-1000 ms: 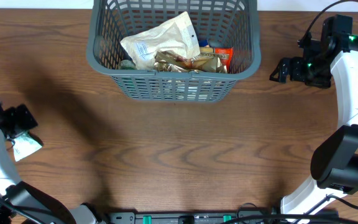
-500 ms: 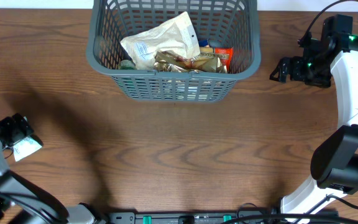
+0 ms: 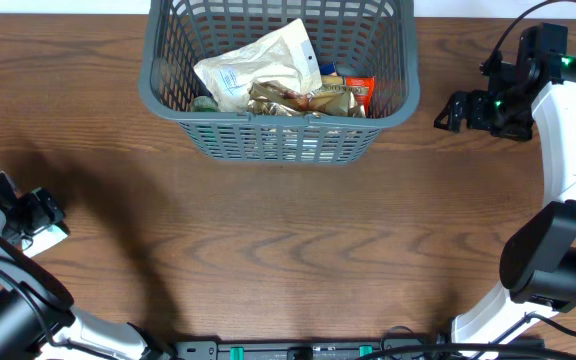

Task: Pack container
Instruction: 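Move the left gripper to the mint-green candy packet and grasp it, then lift the mint packet and drop it into the basket with left gripper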

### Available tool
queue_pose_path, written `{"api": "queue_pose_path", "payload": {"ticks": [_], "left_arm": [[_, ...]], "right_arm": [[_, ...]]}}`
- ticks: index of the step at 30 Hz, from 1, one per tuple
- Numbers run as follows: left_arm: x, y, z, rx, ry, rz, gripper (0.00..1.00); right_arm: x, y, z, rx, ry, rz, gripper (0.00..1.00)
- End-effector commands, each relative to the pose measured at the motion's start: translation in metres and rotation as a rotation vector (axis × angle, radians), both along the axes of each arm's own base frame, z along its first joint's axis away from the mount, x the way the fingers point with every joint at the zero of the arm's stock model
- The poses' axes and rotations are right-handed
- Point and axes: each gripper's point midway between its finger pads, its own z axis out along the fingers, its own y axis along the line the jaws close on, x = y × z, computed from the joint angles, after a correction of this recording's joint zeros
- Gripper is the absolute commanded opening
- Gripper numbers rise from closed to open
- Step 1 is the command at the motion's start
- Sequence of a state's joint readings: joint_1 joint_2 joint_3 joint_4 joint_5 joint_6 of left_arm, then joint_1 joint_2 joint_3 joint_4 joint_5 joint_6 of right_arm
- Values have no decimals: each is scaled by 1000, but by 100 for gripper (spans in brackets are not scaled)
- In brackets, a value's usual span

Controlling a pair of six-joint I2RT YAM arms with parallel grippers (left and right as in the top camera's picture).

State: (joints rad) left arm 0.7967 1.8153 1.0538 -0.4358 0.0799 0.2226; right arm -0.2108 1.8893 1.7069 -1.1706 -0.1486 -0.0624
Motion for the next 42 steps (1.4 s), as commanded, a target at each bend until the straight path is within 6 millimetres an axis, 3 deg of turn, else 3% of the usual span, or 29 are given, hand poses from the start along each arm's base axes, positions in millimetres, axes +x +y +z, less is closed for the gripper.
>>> {"api": "queue_pose_path", "payload": {"ticks": [1,3,9,11,18,22,24,30,34,37,42], "left_arm": [[2,3,-2,14,-7,-34,88],[6,7,-1,30,-24,-34,80],[15,7,2,26,-70,-46,73],[16,6,2,19,-75,-49,61],[18,3,2,8,-85,-55,57],[21,0,3,-9,-104,-64,31],[24,-3,3,-24,-120,-71,8],[31,-13,16,-66,-163,-60,6],[48,-28,64,-27,-203,-123,6],[69,-52,129,1,-267,-167,6],[95,-116,250,58,-373,-352,6]], "right_arm": [[-1,3,8,-3,-19,-9,99],[-1,3,8,-3,-19,-9,99],[0,3,9,-4,-23,-9,99],[0,3,9,-4,-23,-8,99],[-1,0,8,-18,-17,-8,99],[-2,1,8,-17,-12,-8,99],[-3,1,7,-16,-8,-8,99],[-3,1,8,-16,-8,-8,99],[-3,1,8,-17,-10,-8,99],[-3,1,8,-17,-8,-8,99],[-3,1,8,-16,-8,-8,99]]}}
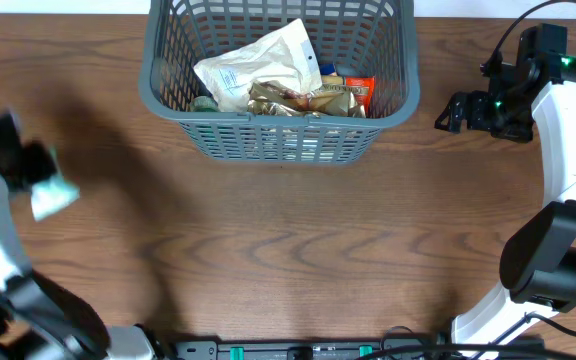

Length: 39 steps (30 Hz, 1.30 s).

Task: Pack container
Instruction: 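Lift the mint packet and drop it into the basket with left gripper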

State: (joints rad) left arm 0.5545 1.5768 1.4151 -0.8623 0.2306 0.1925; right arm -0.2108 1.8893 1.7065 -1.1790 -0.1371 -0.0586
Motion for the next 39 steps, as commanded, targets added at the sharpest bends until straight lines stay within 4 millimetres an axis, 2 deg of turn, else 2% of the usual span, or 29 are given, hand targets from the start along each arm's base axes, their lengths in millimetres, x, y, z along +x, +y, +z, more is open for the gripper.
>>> {"api": "queue_pose_path", "payload": {"ticks": [1,3,6,9,11,12,15,18,22,25,28,29,32,34,35,36,39], "left_arm": [[24,-45,102,82,-181,-140,6],[30,-80,142,167,-223,-305,6],[38,-127,190,361,-291,-514,6],[49,-179,219,530,-386,-776,6],[60,-217,227,647,-449,-972,6],[65,-229,227,682,-467,-1032,6],[91,-269,215,791,-498,-1220,6],[121,-286,189,799,-484,-1272,6],[155,-294,125,720,-369,-1302,6],[170,-297,74,644,-272,-1306,6],[178,-299,35,589,-198,-1308,6],[180,-299,25,572,-179,-1303,13],[182,-300,6,534,-141,-1285,48],[182,-301,7,513,-143,-1252,63],[181,-301,13,500,-154,-1225,93],[180,-301,19,491,-166,-1202,98],[172,-299,56,464,-233,-1110,98]], "right_arm": [[-1,2,8,-8,-19,-2,99],[-1,3,8,-8,-19,-1,99],[-1,3,8,-8,-20,-1,99],[0,3,8,-10,-21,6,99],[0,3,8,-10,-21,6,99],[0,3,8,-10,-21,6,99],[0,3,8,-9,-21,6,99],[0,3,8,-10,-21,6,99],[-1,3,8,-9,-19,7,99],[-1,4,8,-4,-18,8,99],[-1,5,8,-1,-18,8,99],[-1,4,8,-1,-18,8,99],[-1,5,8,0,-18,9,99],[-1,5,8,-1,-19,9,99],[-1,5,8,-1,-19,9,99],[-1,5,8,-2,-20,12,99],[8,3,12,-19,-62,46,99]]}}
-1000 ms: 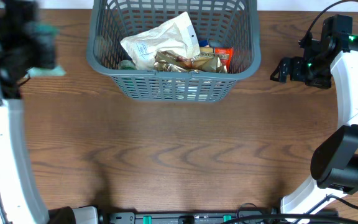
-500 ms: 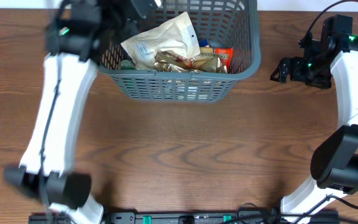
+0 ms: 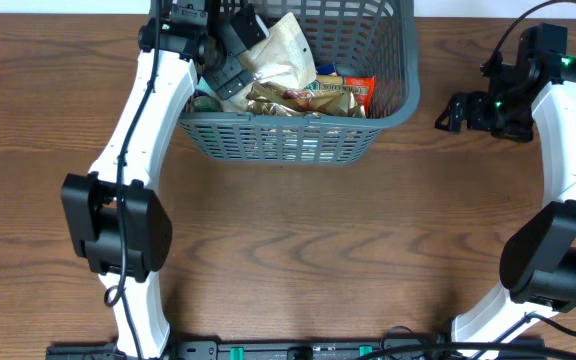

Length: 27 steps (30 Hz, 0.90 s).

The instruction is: Pack container

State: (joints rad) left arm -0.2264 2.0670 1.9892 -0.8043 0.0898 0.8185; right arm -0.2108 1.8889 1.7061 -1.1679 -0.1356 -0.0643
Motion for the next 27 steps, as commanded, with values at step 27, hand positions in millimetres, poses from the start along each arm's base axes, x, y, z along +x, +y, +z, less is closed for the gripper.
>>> {"api": "queue_pose_path", "payload": {"ticks": [27], "left_arm": [[-249,130,154,-406,-77,721,99]], "right_arm": [[-59,36,194,-63,-244,73,99]]}}
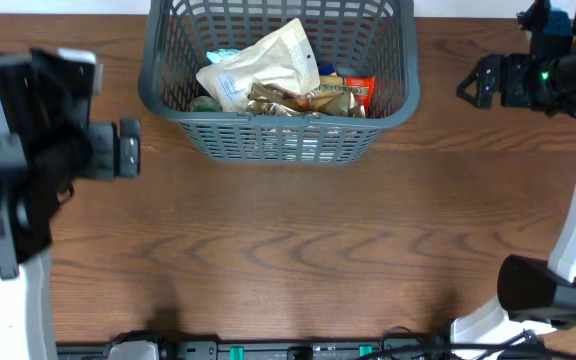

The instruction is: Pack container

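The grey plastic basket (278, 85) stands at the back middle of the table. It holds a large white pouch (263, 65), gold and orange snack packets (313, 97) and a pale teal packet (220, 57) at the pouch's upper left. My left arm is raised close to the camera and blurred at the left. My left gripper (128, 150) points right, just left of the basket and outside it, with nothing seen in it. My right gripper (471, 88) hovers right of the basket, pointing at it and empty.
The brown wooden table (288, 250) stretches in front of the basket. The right arm's white links run down the right edge. A black rail lies along the table's front edge.
My left gripper was over the basket's left side and is now outside it, raised at the left. A pale teal packet now lies in the basket. My right gripper has shifted up and right.
My left gripper first sat low at the table's left edge. Then it was higher at the left, holding a pale teal packet. Then it reached into the basket's left side. Now the packet lies in the basket and the arm is back at the left.
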### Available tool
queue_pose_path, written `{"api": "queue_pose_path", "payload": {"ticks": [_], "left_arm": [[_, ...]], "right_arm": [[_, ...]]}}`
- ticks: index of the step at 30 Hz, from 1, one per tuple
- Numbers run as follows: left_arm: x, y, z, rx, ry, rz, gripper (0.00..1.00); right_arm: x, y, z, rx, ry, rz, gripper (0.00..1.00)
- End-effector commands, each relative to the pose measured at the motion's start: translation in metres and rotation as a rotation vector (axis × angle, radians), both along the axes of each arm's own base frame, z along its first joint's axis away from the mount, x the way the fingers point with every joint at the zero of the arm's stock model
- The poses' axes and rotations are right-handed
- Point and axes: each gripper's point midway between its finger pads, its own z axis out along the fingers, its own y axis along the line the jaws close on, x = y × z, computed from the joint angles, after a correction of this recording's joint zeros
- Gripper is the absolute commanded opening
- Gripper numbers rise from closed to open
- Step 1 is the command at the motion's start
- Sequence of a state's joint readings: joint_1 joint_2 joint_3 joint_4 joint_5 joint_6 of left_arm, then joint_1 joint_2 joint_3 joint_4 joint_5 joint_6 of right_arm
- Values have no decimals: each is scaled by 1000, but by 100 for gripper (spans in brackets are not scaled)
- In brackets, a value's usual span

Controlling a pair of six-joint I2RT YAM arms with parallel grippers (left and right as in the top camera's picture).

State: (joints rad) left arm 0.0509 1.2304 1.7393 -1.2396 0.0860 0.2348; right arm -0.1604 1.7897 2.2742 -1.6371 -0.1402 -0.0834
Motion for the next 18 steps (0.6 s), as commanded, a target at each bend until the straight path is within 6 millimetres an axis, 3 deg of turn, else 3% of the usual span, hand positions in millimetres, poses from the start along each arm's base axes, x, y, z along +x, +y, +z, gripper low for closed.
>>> {"api": "queue_pose_path", "payload": {"ticks": [1,5,9,14,18], "left_arm": [[-19,-10,-26,-47,-4,-30,98],[-35,-17,-66,-72,-26,-56,98],[-47,-22,-108,-83,-44,-76,98],[-44,-35,-126,-92,-147,-135,98],[-43,-35,-133,-92,-151,-135,99]], "right_arm": [[-26,12,21,-24,-60,9,99],[-47,31,17,-22,-125,43,99],[-68,51,-15,-43,-204,74,99],[-92,62,-77,-94,-312,82,99],[-111,72,-109,-74,-376,118,99]]}}
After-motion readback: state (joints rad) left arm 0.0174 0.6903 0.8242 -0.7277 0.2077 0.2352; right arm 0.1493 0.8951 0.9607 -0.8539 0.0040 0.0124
